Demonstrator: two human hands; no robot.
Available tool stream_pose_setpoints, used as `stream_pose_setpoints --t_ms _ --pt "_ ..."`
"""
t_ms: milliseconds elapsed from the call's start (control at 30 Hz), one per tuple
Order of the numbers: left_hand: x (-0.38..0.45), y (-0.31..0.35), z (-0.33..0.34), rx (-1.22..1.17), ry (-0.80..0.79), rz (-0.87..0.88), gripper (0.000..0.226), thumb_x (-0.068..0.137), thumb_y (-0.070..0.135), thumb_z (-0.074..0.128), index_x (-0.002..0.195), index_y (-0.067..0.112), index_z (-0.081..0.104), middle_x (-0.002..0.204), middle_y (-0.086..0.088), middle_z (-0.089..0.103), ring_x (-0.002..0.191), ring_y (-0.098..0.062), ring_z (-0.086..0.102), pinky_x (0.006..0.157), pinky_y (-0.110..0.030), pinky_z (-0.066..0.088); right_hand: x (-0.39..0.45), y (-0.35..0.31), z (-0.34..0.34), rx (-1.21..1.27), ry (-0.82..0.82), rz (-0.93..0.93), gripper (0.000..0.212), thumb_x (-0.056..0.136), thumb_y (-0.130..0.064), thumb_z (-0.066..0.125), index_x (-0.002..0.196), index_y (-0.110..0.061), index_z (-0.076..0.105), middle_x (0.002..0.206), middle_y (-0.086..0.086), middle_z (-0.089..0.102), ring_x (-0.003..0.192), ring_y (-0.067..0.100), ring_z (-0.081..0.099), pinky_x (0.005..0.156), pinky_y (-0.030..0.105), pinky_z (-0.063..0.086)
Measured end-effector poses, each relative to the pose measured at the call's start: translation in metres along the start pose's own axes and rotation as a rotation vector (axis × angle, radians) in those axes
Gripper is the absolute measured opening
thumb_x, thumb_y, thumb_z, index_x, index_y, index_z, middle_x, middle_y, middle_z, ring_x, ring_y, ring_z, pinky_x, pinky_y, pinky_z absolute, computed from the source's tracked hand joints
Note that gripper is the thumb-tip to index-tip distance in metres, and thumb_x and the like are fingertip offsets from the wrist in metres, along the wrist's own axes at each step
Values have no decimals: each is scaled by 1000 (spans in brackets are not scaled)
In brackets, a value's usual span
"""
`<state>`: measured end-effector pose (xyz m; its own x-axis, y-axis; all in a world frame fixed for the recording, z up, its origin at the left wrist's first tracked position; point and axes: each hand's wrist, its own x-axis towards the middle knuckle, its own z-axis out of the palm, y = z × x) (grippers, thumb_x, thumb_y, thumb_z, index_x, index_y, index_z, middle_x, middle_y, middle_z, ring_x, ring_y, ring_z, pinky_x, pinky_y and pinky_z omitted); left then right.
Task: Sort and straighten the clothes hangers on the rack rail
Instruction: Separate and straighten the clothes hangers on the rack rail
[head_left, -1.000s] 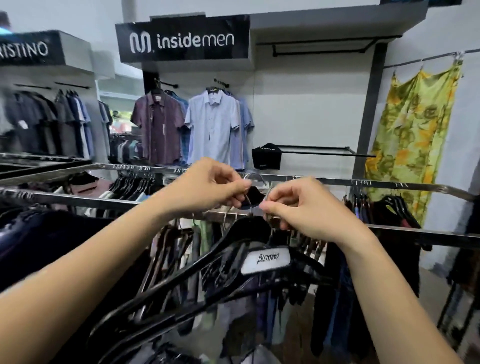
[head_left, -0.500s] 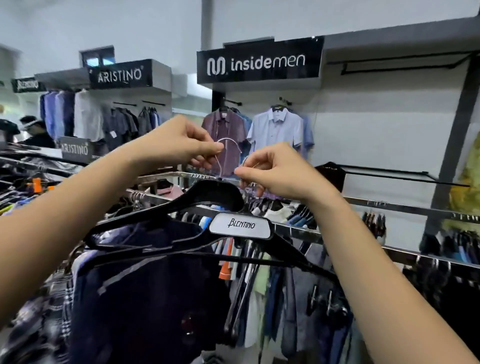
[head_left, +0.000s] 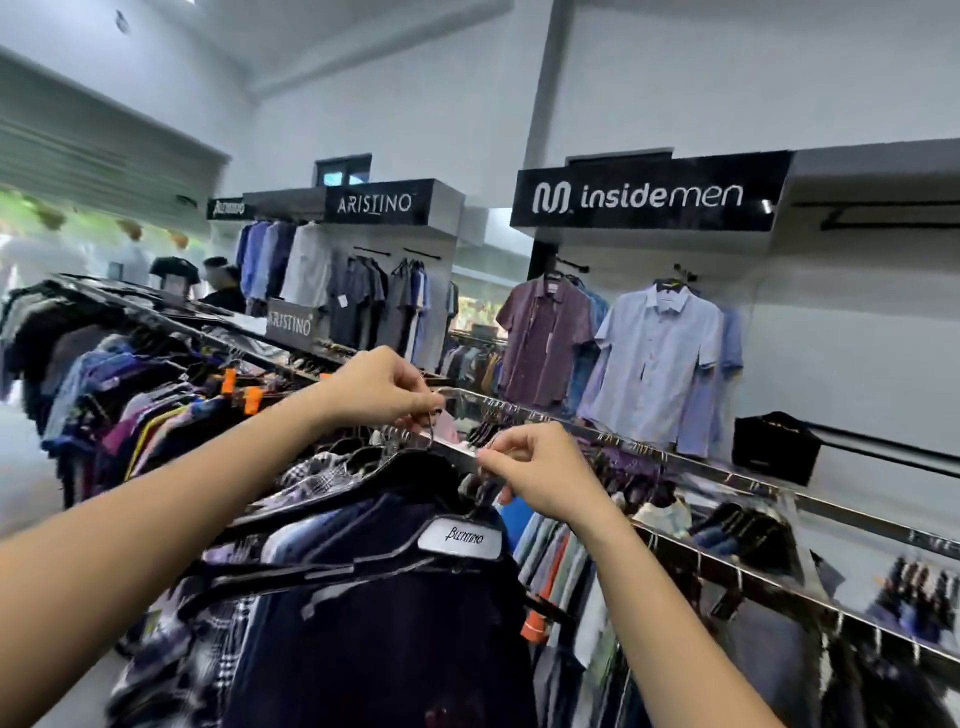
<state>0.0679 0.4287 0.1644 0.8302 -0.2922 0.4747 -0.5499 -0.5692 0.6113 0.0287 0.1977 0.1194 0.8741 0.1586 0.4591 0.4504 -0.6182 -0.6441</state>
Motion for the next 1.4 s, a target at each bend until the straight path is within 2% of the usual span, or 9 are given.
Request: stream_pose_setpoints --t_ms 133,233,367,567,733,800,933,1100,1400 --pt "5 -36 29 90 40 -10 30 87 35 72 67 14 76 58 5 74 48 1 61 51 -13 46 -2 25 17 -75 73 54 21 91 -30 75 76 -15 76 51 -3 69 48 8 69 55 13 48" --pt "14 -55 59 80 18 -6 30 90 34 70 69 14 76 61 1 76 50 0 62 59 -20 49 -4 49 26 -96 153 82 21 90 -31 76 73 -18 76 63 3 73 54 11 72 67 25 55" --pt "28 -63 101 91 43 52 29 89 32 70 66 16 75 59 3 74 46 2 57 55 -12 40 -8 80 31 -143 312 131 17 88 -36 77 80 -23 81 69 -11 74 69 6 68 68 27 49" --pt "53 -54 160 -6 44 140 29 88 30 72 60 29 68 53 8 67 47 -1 55 52 -10 34 -20 122 18 -163 484 251 22 91 -33 73 72 -23 76 63 -4 73 62 15 69 69 38 57" --pt "69 -41 203 -54 13 209 26 87 34 71 68 17 76 53 5 66 47 -2 52 56 -20 42 -28 149 3 -263 588 332 23 91 -32 71 72 -21 76 63 -1 72 62 21 71 71 37 57" --pt "75 -35 219 -62 -1 223 28 87 35 70 67 16 75 56 3 69 48 -3 53 59 -24 45 -34 155 -1 -338 612 367 20 91 -36 71 76 -24 79 67 -4 75 67 19 71 69 33 53" --pt "85 -28 245 -59 -25 248 31 88 37 70 61 21 69 48 10 61 48 -2 55 53 -15 37 -42 164 -4 -464 629 414 21 91 -41 69 85 -26 82 76 -3 79 75 20 72 66 34 48" --pt "86 -32 260 62 -68 260 29 88 40 69 67 21 72 58 5 67 58 -9 60 58 -26 40 -49 162 -10 -501 555 436 25 92 -43 67 92 -24 83 83 -2 80 81 22 72 73 35 55" --pt "85 -28 245 222 -72 268 32 81 53 71 63 28 61 59 10 65 60 -4 60 57 -25 46 -85 142 -56 -530 633 405 12 90 -36 73 87 -29 81 70 -16 74 71 1 67 69 23 51"
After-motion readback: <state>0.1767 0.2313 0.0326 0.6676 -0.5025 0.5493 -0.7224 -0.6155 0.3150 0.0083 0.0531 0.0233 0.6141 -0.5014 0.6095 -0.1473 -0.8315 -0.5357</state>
